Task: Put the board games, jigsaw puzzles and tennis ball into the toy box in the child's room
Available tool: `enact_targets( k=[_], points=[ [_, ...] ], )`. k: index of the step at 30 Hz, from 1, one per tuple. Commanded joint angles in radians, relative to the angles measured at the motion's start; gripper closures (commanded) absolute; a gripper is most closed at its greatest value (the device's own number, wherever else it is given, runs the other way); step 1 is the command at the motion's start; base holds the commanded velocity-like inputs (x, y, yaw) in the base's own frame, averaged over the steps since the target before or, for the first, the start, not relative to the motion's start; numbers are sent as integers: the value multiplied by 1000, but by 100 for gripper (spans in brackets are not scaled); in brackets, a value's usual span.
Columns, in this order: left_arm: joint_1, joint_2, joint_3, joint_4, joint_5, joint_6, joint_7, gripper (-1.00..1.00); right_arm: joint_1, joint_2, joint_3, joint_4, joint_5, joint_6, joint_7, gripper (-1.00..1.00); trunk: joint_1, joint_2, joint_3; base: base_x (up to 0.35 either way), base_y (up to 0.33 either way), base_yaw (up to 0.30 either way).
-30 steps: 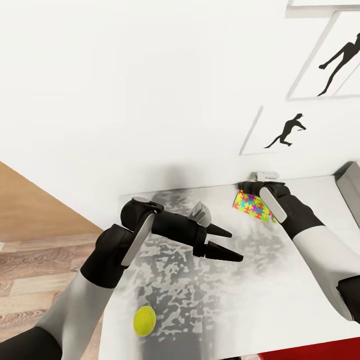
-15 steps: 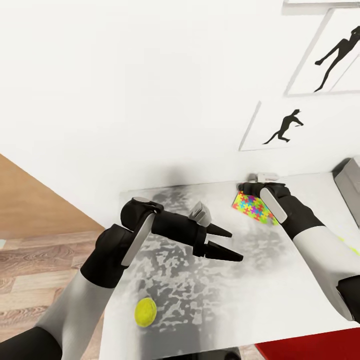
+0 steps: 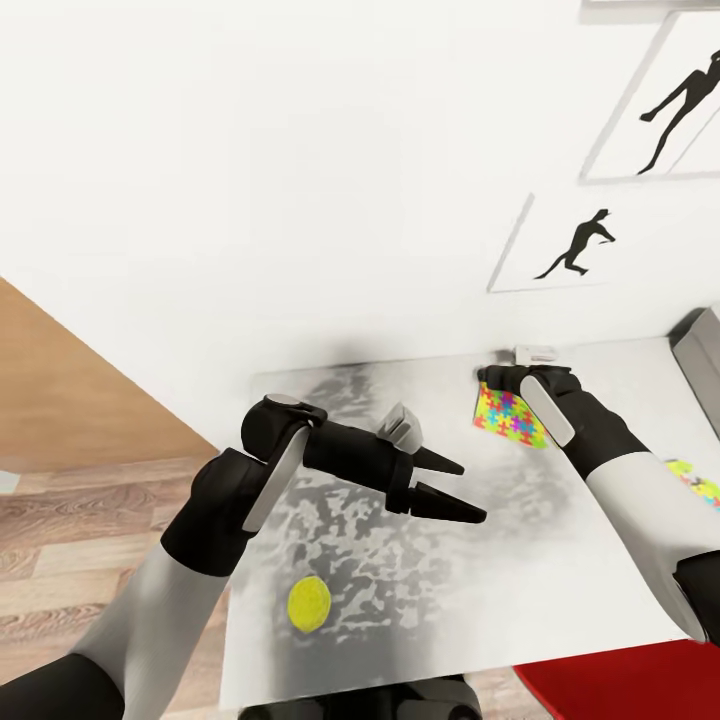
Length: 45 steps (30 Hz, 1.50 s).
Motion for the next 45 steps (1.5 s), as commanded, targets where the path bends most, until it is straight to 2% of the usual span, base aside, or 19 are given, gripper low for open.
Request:
enact_targets(
  k=[1,37,45],
  points=[
    [-1,0,0,0,1,6,-2,-100,-1,-2,5,-1,-16,1,-10,-100,1,-2,-1,-25,27,0],
    [-4,-1,12,-1,2,8,-3,-100,-1,-4,5,-2,-16,3,-10,-100,1,-2,-1,-116,26,0],
    [-7,13,15,-7,4,8,-15,-100,-1,-5,4,-1,-16,4,-10,-100,1,-2,-1,-4,2,0]
  ],
)
